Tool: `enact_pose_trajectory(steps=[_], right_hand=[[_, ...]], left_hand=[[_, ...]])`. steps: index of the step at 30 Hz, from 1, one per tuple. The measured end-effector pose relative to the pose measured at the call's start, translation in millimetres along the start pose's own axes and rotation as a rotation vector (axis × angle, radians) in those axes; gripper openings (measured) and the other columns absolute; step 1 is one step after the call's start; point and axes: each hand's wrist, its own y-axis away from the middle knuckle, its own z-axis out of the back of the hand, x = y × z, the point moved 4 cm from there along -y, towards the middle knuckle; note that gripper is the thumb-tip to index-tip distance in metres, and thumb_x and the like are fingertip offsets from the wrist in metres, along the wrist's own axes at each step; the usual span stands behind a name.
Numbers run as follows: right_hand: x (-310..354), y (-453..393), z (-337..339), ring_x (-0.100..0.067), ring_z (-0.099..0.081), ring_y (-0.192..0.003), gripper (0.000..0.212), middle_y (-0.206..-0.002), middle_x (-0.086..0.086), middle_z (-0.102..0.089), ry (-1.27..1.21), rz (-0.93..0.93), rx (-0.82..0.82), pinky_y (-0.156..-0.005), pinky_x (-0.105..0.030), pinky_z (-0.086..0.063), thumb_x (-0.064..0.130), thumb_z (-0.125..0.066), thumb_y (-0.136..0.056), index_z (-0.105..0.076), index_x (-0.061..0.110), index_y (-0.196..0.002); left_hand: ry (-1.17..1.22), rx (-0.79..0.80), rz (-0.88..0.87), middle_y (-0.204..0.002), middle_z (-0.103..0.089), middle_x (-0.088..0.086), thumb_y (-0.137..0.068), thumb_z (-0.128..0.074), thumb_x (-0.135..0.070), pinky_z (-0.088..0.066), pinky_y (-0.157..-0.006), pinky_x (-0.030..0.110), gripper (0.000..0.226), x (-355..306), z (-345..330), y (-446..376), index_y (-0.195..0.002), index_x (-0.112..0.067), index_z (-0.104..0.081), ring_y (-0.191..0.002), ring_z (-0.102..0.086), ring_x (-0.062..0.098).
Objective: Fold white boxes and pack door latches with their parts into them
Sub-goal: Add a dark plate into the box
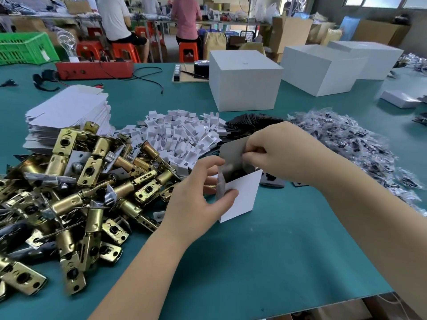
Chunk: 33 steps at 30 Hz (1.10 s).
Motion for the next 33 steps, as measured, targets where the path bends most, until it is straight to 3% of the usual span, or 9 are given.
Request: enact_pose_trajectory(steps=[2, 6, 12, 15, 19, 23, 25, 28, 33], right_hand=[[1.0, -1.5, -1.3, -0.021, -0.051, -0.068, 0.023, -0.063, 0.005, -0.048, 0.132, -0.008, -0.001, -0.048, -0.027, -0.031, 0.033, -0.051, -0.093, -0.063, 0.021, -0.078], [11.9, -0.6, -9.5, -0.026, -0.044, -0.07, 0.017, -0.061, 0.005, -0.033, 0.289, -0.034, -0.098, -0.046, -0.026, -0.017, 0.024, -0.045, -0.094, -0.046, 0.018, -0.078], [7.3, 7.2, -11.0, -0.025, -0.043, -0.072, 0.027, -0.062, 0.005, -0.032, 0.167, -0.106, -0.104, -0.053, -0.029, -0.027, 0.031, -0.041, -0.098, -0.038, 0.019, -0.073], [3.0, 9.2, -6.5, -0.026, -0.045, -0.067, 0.039, -0.06, 0.003, -0.038, 0.141, -0.083, -0.015, -0.049, -0.029, -0.025, 0.029, -0.044, -0.094, -0.033, 0.018, -0.058], [3.3, 13.0, -7.3, -0.025, -0.05, -0.07, 0.029, -0.066, 0.001, -0.045, 0.166, -0.084, 0.108, -0.055, -0.03, -0.033, 0.026, -0.043, -0.093, -0.048, 0.015, -0.068], [4.3, 18.9, -23.0, -0.017, -0.048, -0.061, 0.039, -0.053, -0.001, -0.052, 0.041, -0.101, 0.29, -0.065, -0.035, -0.046, 0.017, -0.04, -0.094, -0.042, 0.011, -0.056], [-3.3, 23.5, -23.7, -0.012, -0.054, -0.061, 0.038, -0.045, 0.001, -0.058, -0.083, -0.153, 0.32, -0.067, -0.034, -0.048, 0.026, -0.038, -0.095, -0.054, 0.009, -0.066], [-9.0, 28.6, -16.6, -0.004, -0.054, -0.051, 0.028, -0.046, 0.01, -0.06, -0.13, -0.158, 0.309, -0.058, -0.029, -0.048, 0.033, -0.041, -0.086, -0.065, 0.019, -0.091], [-6.8, 25.5, -22.8, -0.003, -0.055, -0.055, 0.02, -0.041, 0.014, -0.057, -0.046, -0.106, 0.425, -0.051, -0.025, -0.039, 0.033, -0.046, -0.082, -0.06, 0.024, -0.092]], left_hand=[[-0.007, 0.004, -0.005, -0.109, -0.057, -0.032, -0.071, -0.067, -0.051, -0.046, -0.079, 0.006, 0.051, -1.3, -1.5, 0.1, -0.108, -0.07, -0.038, -0.094, -0.062, -0.004], [-0.057, 0.003, -0.021, -0.114, -0.052, -0.036, -0.07, -0.066, -0.059, -0.05, -0.082, 0.012, 0.052, -3.4, -2.2, 1.4, -0.109, -0.074, -0.034, -0.095, -0.061, -0.006], [-0.04, -0.015, -0.023, -0.113, -0.054, -0.032, -0.071, -0.076, -0.045, -0.052, -0.079, 0.013, 0.06, -2.7, -1.2, 0.6, -0.108, -0.072, -0.038, -0.095, -0.062, -0.004], [-0.045, -0.012, -0.035, -0.109, -0.054, -0.035, -0.073, -0.076, -0.04, -0.049, -0.078, 0.008, 0.055, -3.3, -3.5, 2.3, -0.111, -0.062, -0.041, -0.095, -0.06, -0.006], [-0.054, -0.005, -0.033, -0.095, -0.057, -0.035, -0.073, -0.075, -0.036, -0.051, -0.078, 0.011, 0.053, -2.2, -4.7, 4.3, -0.112, -0.053, -0.043, -0.094, -0.06, -0.007], [-0.057, 0.004, -0.023, -0.105, -0.05, -0.045, -0.073, -0.074, -0.036, -0.047, -0.076, 0.006, 0.054, -3.3, -2.8, 3.6, -0.111, -0.054, -0.039, -0.092, -0.058, -0.008], [-0.056, 0.014, -0.015, -0.105, -0.049, -0.046, -0.073, -0.073, -0.038, -0.048, -0.077, 0.008, 0.054, -2.9, -2.3, 3.1, -0.112, -0.055, -0.038, -0.092, -0.059, -0.007], [-0.057, 0.028, -0.015, -0.105, -0.049, -0.046, -0.074, -0.073, -0.038, -0.048, -0.078, 0.008, 0.055, -3.3, -2.8, 3.1, -0.113, -0.055, -0.038, -0.094, -0.058, -0.007], [-0.055, 0.023, -0.029, -0.105, -0.051, -0.042, -0.074, -0.074, -0.037, -0.048, -0.079, 0.009, 0.057, -3.4, -2.1, 3.0, -0.107, -0.068, -0.039, -0.095, -0.058, -0.006]])
